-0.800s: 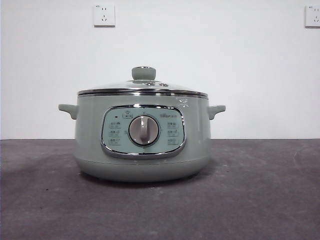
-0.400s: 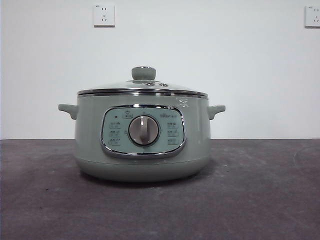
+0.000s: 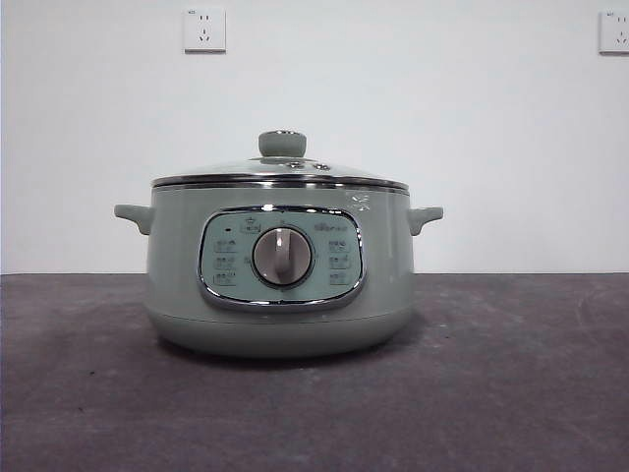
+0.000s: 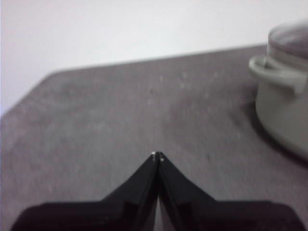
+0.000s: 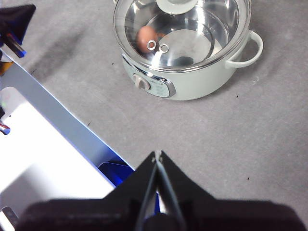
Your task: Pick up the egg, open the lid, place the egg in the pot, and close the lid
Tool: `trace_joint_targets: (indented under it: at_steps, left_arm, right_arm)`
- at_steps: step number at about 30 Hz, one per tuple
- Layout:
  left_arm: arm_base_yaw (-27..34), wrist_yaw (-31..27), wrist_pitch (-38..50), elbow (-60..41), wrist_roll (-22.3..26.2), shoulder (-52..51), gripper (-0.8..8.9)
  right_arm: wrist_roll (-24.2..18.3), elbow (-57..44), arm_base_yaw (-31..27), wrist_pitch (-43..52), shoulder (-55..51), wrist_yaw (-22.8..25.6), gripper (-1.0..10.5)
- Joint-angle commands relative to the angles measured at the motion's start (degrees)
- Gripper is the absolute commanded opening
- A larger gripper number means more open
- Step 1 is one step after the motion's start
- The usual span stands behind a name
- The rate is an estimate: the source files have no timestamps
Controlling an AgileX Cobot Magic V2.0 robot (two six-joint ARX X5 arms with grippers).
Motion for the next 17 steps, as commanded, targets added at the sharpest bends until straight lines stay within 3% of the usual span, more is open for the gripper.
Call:
trace_joint_targets:
  at_steps: [1,17]
  left_arm:
    - [0.15,0.02,-1.11,-0.83,-1.73,-0.44,-0.03]
    - [0.17,0.02,-0.94,-0.83,-2.75,-0.42,-0.03]
  right_arm:
    - [-0.28,-0.11,0.07,-0.55,-0.13,0.04,0.0]
    - [-0.28,-0.11,0.07,-0.59,-0.15,0.07,0.0]
